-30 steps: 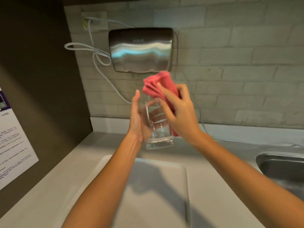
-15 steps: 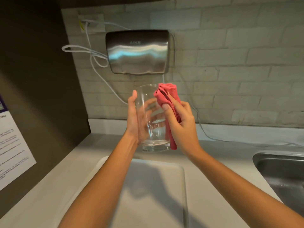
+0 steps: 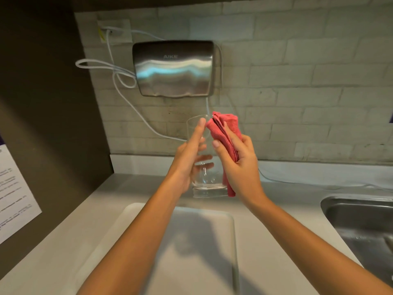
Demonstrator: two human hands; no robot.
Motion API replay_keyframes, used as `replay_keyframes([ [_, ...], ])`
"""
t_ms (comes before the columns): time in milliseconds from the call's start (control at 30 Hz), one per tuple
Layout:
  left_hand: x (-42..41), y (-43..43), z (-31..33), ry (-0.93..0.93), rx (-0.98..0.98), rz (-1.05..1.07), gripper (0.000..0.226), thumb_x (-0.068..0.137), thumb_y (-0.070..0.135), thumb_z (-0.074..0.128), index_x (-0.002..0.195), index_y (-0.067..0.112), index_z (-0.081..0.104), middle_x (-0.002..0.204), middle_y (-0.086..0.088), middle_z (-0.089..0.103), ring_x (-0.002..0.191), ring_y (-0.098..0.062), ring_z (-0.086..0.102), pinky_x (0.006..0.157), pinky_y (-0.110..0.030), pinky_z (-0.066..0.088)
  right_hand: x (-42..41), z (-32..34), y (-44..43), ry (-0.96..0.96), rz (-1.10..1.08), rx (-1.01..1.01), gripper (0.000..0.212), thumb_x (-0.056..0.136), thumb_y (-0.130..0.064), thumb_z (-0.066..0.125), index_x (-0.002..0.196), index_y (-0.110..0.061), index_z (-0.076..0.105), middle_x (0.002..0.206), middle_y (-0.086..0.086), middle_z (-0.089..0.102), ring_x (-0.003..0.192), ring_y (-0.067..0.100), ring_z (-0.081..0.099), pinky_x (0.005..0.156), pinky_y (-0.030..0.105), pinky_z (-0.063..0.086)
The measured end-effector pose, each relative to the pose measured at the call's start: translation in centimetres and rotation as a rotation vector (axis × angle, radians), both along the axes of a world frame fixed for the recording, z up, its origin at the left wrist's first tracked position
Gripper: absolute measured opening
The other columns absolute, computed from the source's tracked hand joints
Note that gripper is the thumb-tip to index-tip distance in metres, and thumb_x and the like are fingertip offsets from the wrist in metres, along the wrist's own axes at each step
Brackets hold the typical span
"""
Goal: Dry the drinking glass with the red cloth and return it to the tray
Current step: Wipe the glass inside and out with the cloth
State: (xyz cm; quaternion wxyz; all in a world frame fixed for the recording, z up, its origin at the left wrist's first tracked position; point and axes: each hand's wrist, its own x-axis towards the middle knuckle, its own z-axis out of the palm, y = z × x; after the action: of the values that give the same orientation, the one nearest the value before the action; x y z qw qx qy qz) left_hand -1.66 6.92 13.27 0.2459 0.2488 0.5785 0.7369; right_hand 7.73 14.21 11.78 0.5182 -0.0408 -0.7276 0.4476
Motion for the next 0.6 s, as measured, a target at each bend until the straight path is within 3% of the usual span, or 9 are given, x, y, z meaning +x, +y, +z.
replay_keyframes([
  [100, 0.2, 0.2, 0.2, -0.058, 0.02, -0.034, 0.101, 0.047, 0.083, 0.059, 0.119, 0.012, 0.06, 0.115, -0.012, 0.064, 0.093, -0.023, 0.066, 0.07, -0.04, 0.058, -0.4, 0.6, 0.4, -0.013, -0.035, 0.054, 0.04, 0.091, -0.023, 0.055, 0.131, -0.024, 0.049, 0.106, 0.007, 0.047, 0.09, -0.007, 0.05, 0.087, 0.005, 0.038],
  [167, 0.1, 0.4, 0.0, -0.086, 0.052, -0.044, 0.086, 0.058, 0.079, 0.058, 0.113, 0.013, 0.063, 0.106, -0.012, 0.069, 0.085, -0.023, 0.068, 0.069, -0.038, 0.057, -0.6, 0.5, 0.0, -0.007, -0.061, 0.124, 0.039, 0.092, -0.027, 0.054, 0.131, -0.024, 0.049, 0.105, 0.006, 0.044, 0.091, -0.004, 0.049, 0.087, 0.009, 0.04],
  [233, 0.1, 0.2, 0.1, -0.103, 0.122, -0.122, 0.062, 0.078, 0.068, 0.048, 0.095, 0.011, 0.067, 0.078, -0.005, 0.072, 0.067, -0.018, 0.068, 0.055, -0.028, 0.056, -0.3, 0.2, -0.6, -0.006, -0.093, 0.332, 0.038, 0.091, -0.035, 0.051, 0.127, -0.022, 0.053, 0.106, 0.005, 0.044, 0.096, 0.013, 0.049, 0.087, 0.022, 0.044],
  [300, 0.0, -0.2, 0.2, -0.163, 0.195, -0.265, 0.056, 0.082, 0.063, 0.044, 0.078, 0.01, 0.063, 0.063, -0.004, 0.068, 0.055, -0.015, 0.065, 0.049, -0.024, 0.054, 0.7, -0.9, -0.7, -0.06, -0.116, 0.623, 0.038, 0.092, -0.041, 0.047, 0.123, -0.021, 0.058, 0.109, 0.007, 0.047, 0.095, 0.024, 0.047, 0.08, 0.032, 0.046],
  [333, -0.1, -0.3, 0.4, -0.169, 0.197, -0.284, 0.058, 0.08, 0.063, 0.044, 0.078, 0.009, 0.062, 0.067, -0.006, 0.067, 0.056, -0.016, 0.065, 0.053, -0.025, 0.055, 1.3, -1.7, -0.5, -0.085, -0.107, 0.75, 0.036, 0.093, -0.04, 0.047, 0.122, -0.022, 0.058, 0.113, 0.007, 0.047, 0.095, 0.025, 0.047, 0.075, 0.035, 0.047],
  [400, -0.6, -0.4, 0.3, -0.13, 0.193, -0.178, 0.062, 0.082, 0.064, 0.043, 0.098, 0.007, 0.061, 0.079, -0.009, 0.066, 0.06, -0.017, 0.066, 0.059, -0.029, 0.055, 2.6, -2.8, 0.3, -0.094, -0.067, 0.893, 0.032, 0.094, -0.036, 0.048, 0.122, -0.024, 0.057, 0.116, 0.004, 0.043, 0.097, 0.024, 0.047, 0.071, 0.036, 0.049],
  [433, -0.7, -0.5, 0.3, -0.103, 0.191, -0.179, 0.063, 0.083, 0.064, 0.041, 0.104, 0.007, 0.059, 0.078, -0.008, 0.065, 0.058, -0.017, 0.065, 0.057, -0.028, 0.053, 2.8, -2.7, 0.9, -0.079, -0.055, 0.895, 0.031, 0.094, -0.035, 0.048, 0.122, -0.024, 0.057, 0.116, 0.003, 0.041, 0.098, 0.023, 0.047, 0.075, 0.033, 0.049],
  [533, 0.0, -0.1, -0.5, 0.032, 0.177, -0.221, 0.054, 0.083, 0.062, 0.036, 0.092, 0.016, 0.064, 0.07, -0.001, 0.067, 0.055, -0.011, 0.064, 0.061, -0.029, 0.051, 1.3, 0.0, 2.2, -0.017, -0.13, 0.748, 0.034, 0.092, -0.031, 0.049, 0.123, -0.018, 0.057, 0.112, 0.008, 0.04, 0.098, 0.024, 0.047, 0.087, 0.023, 0.042],
  [600, 0.5, 0.3, -0.7, -0.009, 0.205, -0.184, 0.048, 0.084, 0.059, 0.038, 0.089, 0.02, 0.065, 0.074, -0.001, 0.064, 0.057, -0.01, 0.063, 0.065, -0.033, 0.05, -0.2, 2.3, 2.0, -0.012, -0.181, 0.657, 0.037, 0.092, -0.03, 0.05, 0.124, -0.013, 0.057, 0.11, 0.015, 0.044, 0.097, 0.028, 0.049, 0.088, 0.034, 0.047],
])
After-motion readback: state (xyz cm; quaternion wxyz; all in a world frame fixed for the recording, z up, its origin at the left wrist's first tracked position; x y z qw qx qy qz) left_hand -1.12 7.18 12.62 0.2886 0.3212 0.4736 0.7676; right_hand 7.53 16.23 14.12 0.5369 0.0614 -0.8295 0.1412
